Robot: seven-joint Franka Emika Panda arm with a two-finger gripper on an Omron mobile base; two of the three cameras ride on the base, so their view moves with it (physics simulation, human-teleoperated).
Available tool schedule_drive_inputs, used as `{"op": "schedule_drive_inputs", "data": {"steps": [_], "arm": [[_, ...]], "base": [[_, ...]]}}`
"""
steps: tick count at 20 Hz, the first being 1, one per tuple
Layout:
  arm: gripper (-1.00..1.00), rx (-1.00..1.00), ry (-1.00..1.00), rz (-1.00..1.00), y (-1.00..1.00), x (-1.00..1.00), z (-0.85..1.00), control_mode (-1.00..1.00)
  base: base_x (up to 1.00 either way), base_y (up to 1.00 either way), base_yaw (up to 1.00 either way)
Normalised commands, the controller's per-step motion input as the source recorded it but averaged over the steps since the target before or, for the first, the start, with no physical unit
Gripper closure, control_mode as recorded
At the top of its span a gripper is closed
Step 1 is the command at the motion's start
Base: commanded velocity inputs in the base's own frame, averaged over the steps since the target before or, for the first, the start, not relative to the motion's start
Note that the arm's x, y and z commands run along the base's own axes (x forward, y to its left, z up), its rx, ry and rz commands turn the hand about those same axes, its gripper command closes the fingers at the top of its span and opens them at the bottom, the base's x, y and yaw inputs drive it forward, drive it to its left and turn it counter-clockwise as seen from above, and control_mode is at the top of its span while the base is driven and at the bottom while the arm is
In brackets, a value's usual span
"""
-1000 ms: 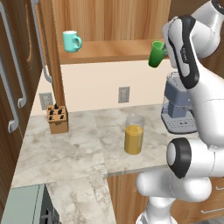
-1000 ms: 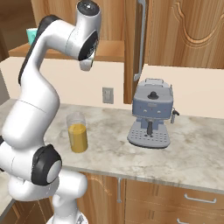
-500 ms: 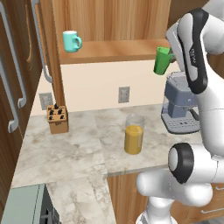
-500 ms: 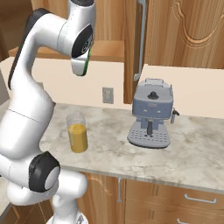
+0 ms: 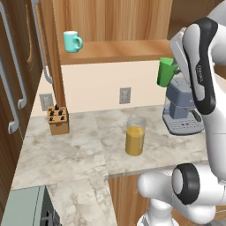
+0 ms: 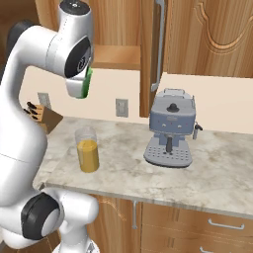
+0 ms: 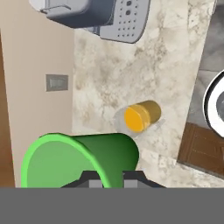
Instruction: There is a tray on the dining counter. Grab the cup, mug, and pitcher and place them on the tray. The pitcher may be placed next to the tray if it cannot fit the tray.
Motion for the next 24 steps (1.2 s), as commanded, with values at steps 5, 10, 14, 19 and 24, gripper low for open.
{"op": "schedule_drive_inputs", "data": {"steps": [5, 10, 14, 19, 24], "arm": [[1.0, 0.0, 0.16, 0.0, 0.04, -0.48, -0.03, -1.0], [1.0, 0.0, 0.22, 0.0, 0.04, -0.52, 0.0, -1.0], [1.0, 0.0, 0.22, 0.0, 0.0, -0.64, 0.0, -1.0], [1.0, 0.0, 0.15, 0.0, 0.0, -0.4, 0.0, -1.0], [1.0, -0.05, -0.02, 0.0, 0.0, -0.34, -0.02, -1.0]], "base": [[0.0, 0.0, 0.0], [0.0, 0.0, 0.0], [0.0, 0.0, 0.0], [0.0, 0.0, 0.0], [0.0, 0.0, 0.0]]}}
